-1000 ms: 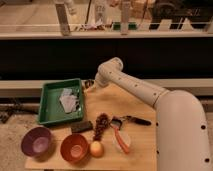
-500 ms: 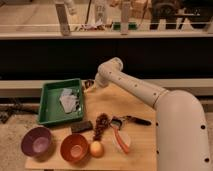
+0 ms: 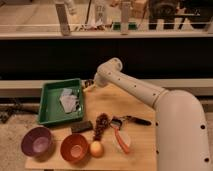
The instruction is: Place banana in metal cup
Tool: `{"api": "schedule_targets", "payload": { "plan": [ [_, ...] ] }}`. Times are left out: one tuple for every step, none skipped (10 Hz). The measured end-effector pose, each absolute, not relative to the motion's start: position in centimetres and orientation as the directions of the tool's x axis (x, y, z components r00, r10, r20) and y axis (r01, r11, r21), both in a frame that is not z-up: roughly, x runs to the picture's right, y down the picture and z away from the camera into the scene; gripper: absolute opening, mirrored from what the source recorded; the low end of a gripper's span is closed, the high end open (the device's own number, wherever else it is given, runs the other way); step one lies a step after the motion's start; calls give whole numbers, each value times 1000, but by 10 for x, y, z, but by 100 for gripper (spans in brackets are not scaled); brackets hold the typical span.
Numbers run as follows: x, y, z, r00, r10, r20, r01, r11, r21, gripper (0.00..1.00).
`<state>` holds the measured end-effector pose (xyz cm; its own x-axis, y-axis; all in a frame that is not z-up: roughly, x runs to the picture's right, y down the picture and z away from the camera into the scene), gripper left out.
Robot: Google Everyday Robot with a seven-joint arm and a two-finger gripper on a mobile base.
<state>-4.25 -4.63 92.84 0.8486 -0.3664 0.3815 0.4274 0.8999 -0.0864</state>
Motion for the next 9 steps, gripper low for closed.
{"api": "schedule_targets", "payload": {
  "plan": [
    [-42, -49, 930, 846, -369, 385, 428, 900, -78, 0],
    [-42, -51, 932, 843, -370, 391, 427, 902, -67, 0],
    [-44, -55, 934, 838, -373, 398, 427, 903, -53, 0],
    [-45, -57, 935, 834, -377, 403, 427, 903, -40, 0],
    [-49, -61, 936, 829, -382, 407, 425, 905, -17, 0],
    [-52, -64, 936, 826, -388, 409, 423, 906, 7, 0],
    [-53, -67, 937, 824, -396, 406, 419, 907, 36, 0],
    [-54, -69, 937, 824, -399, 402, 413, 909, 55, 0],
    [-56, -72, 938, 828, -401, 392, 403, 911, 82, 0]
  ]
}}
